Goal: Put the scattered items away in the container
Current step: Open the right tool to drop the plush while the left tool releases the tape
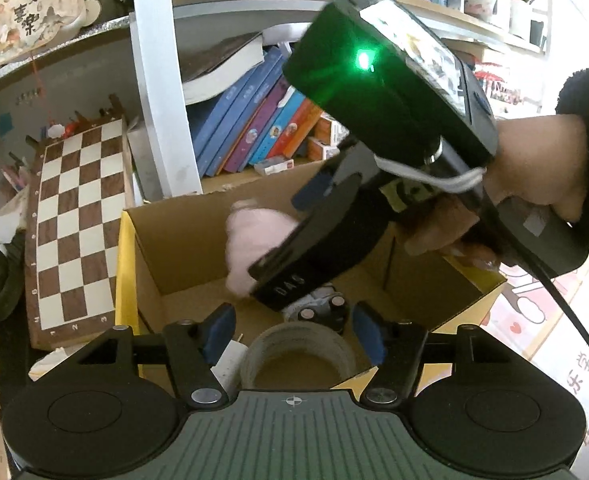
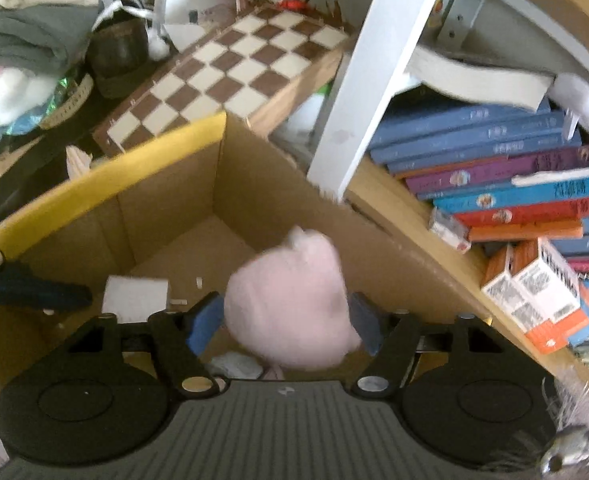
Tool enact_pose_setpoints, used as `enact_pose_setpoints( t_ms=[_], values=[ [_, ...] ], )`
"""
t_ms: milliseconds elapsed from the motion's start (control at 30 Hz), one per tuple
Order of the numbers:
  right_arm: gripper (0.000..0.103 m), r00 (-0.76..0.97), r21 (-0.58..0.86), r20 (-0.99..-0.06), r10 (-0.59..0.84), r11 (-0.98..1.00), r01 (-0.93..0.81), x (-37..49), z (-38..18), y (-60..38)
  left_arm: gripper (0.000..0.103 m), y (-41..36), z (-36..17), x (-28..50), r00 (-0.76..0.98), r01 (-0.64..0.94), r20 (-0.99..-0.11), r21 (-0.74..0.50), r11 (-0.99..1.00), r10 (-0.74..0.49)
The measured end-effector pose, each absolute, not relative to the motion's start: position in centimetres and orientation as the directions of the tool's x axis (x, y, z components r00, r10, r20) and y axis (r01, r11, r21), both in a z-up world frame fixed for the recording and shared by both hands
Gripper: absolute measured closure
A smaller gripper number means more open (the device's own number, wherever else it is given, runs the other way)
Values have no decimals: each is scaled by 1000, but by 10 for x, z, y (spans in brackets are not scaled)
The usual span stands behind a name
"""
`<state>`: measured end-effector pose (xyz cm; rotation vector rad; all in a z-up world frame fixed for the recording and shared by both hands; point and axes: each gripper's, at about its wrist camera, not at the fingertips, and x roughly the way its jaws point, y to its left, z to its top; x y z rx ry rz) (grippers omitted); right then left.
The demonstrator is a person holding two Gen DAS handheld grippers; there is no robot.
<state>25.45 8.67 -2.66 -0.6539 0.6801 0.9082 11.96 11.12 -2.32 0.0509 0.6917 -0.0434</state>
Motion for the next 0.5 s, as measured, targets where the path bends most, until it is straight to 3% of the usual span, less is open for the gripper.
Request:
enact_pose_setpoints(
  t_ms=[500],
  values=[
    [27, 468, -178, -728, 501, 522, -834, 242, -1, 64, 36, 103, -13, 108, 787, 52, -617, 43, 998, -14]
  ],
)
